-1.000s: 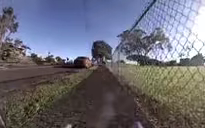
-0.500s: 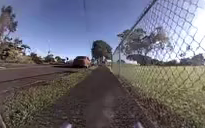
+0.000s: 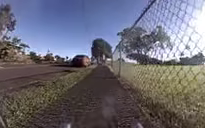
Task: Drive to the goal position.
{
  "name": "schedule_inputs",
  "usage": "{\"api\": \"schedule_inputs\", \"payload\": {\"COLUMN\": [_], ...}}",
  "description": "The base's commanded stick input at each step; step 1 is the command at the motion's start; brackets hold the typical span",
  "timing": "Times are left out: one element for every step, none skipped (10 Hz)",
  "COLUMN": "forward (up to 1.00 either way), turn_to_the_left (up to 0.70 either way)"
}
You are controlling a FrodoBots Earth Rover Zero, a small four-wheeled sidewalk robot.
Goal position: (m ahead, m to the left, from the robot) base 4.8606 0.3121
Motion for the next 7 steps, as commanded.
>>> {"api": "schedule_inputs", "payload": {"forward": [0.45, 0.45, 0.45, 0.45, 0.45, 0.45, 0.45], "turn_to_the_left": [0.0, 0.0, 0.0, 0.0, 0.0, 0.0, 0.0]}}
